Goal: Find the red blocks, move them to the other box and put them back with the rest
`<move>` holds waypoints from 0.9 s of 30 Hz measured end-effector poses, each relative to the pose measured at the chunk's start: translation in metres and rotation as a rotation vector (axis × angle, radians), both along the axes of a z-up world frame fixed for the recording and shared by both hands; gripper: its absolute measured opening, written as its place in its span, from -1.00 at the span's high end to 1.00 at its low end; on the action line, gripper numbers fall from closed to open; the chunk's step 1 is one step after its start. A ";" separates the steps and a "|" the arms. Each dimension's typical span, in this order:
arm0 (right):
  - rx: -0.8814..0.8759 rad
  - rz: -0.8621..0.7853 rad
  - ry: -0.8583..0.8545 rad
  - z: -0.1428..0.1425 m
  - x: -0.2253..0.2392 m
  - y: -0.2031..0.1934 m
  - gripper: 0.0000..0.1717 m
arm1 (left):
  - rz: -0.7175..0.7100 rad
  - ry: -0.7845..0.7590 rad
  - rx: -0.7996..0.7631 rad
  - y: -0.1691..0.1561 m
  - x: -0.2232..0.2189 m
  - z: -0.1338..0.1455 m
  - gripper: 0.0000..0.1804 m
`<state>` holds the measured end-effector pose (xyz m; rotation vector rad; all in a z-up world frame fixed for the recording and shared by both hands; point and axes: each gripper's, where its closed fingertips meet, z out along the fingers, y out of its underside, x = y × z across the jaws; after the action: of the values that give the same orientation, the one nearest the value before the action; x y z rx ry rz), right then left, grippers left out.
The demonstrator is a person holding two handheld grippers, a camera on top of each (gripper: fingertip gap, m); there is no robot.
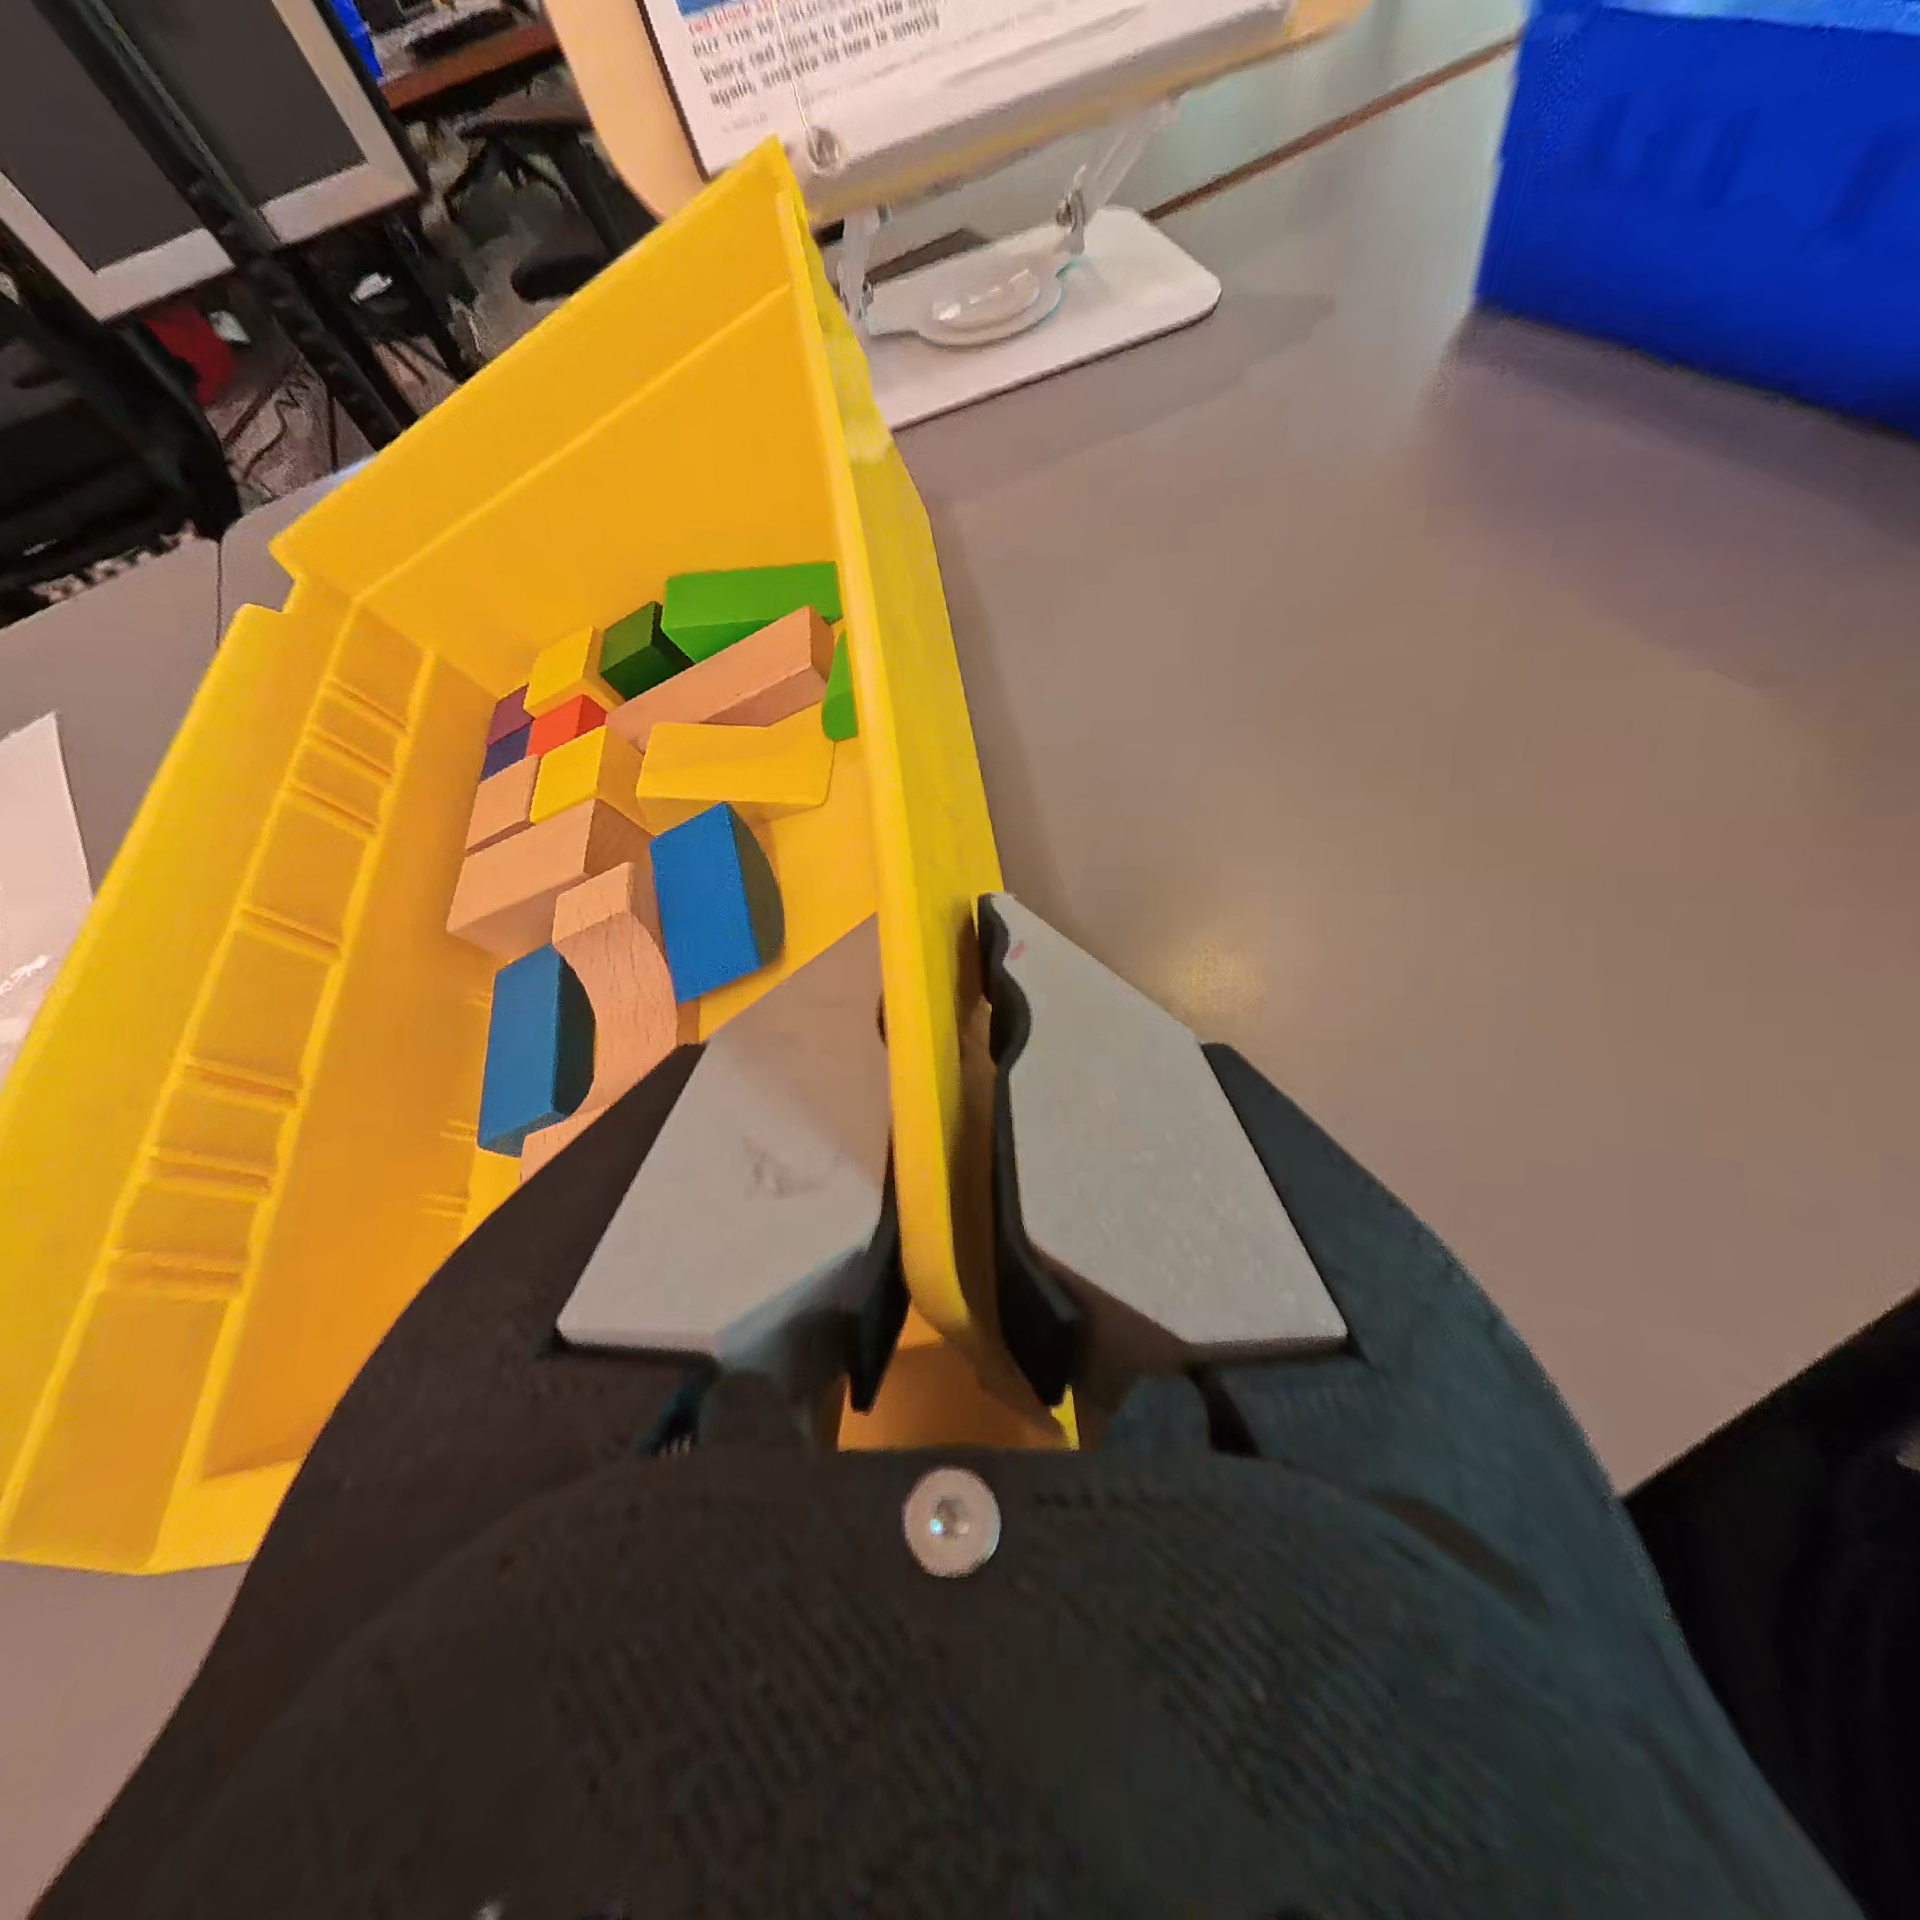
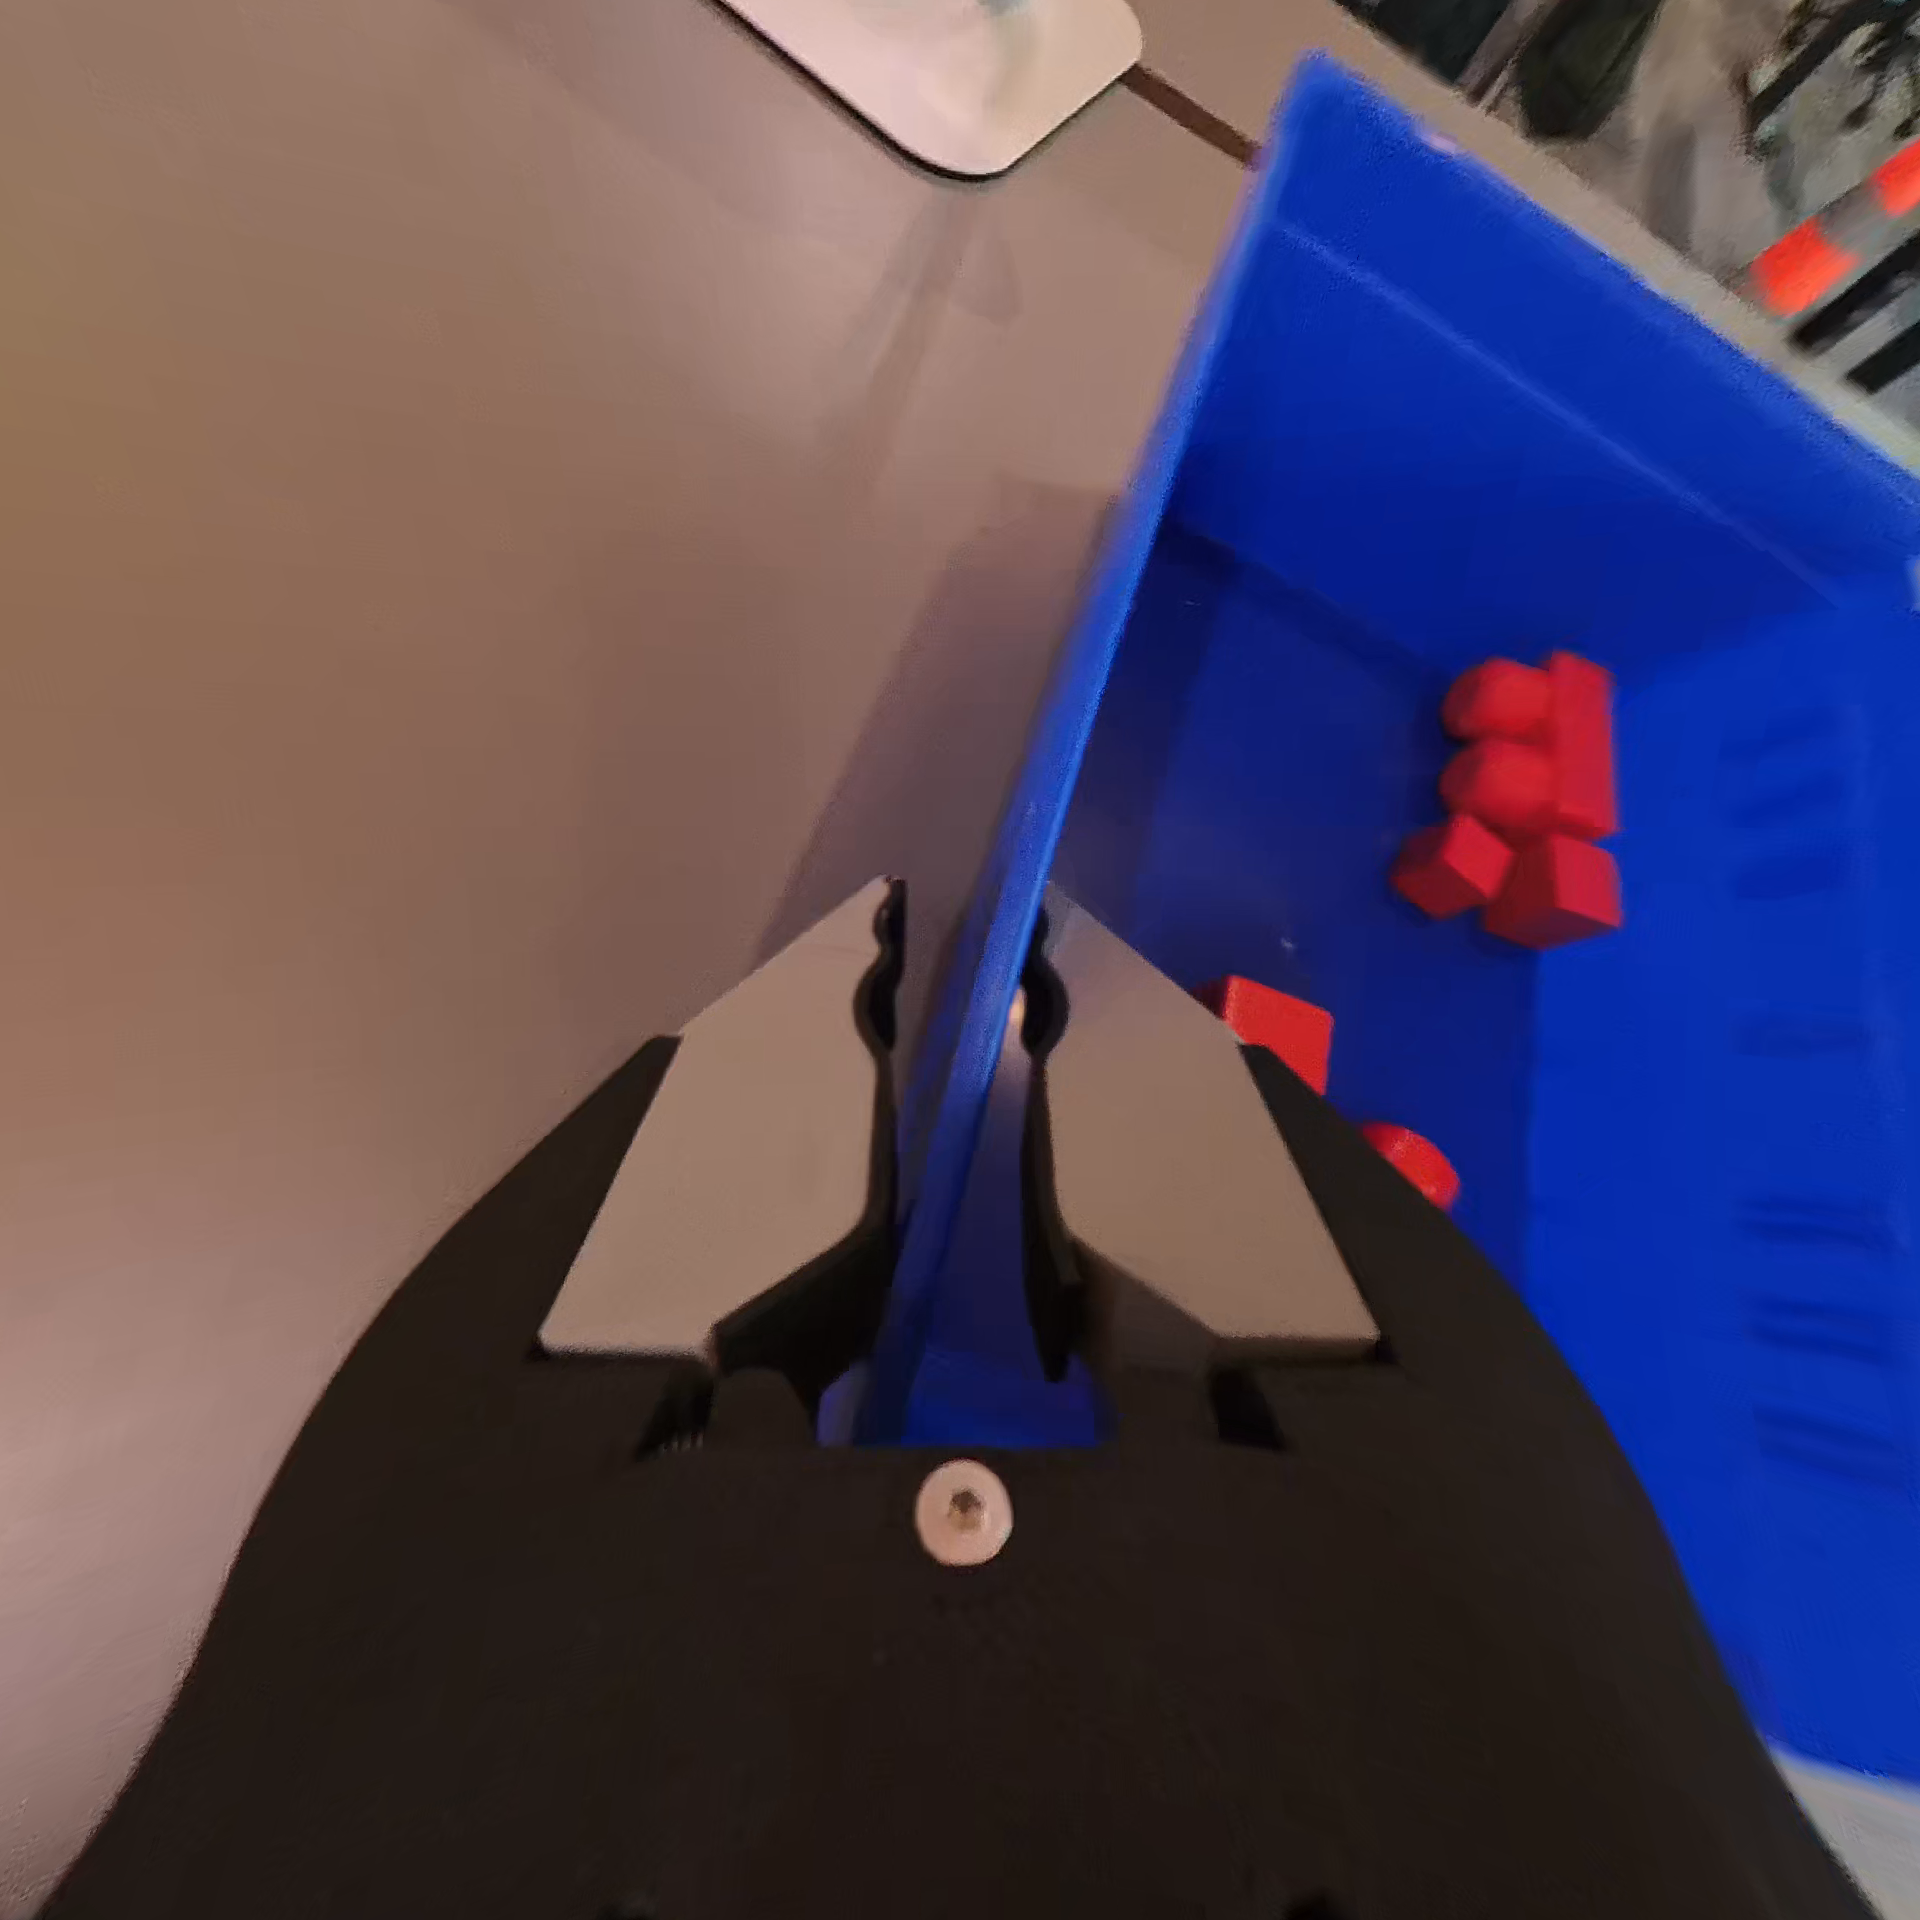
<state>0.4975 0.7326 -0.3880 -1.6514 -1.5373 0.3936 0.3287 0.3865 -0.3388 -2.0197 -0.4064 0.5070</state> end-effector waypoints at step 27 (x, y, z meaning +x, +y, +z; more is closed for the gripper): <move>-0.216 0.649 0.209 0.049 -0.131 -0.366 0.66 | 0.078 0.211 0.048 -0.078 -0.016 0.132 0.98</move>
<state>0.3662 0.3668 -0.3385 -1.1730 -1.8891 1.0717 0.3130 0.3088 -0.2067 -1.8874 -0.3656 0.7441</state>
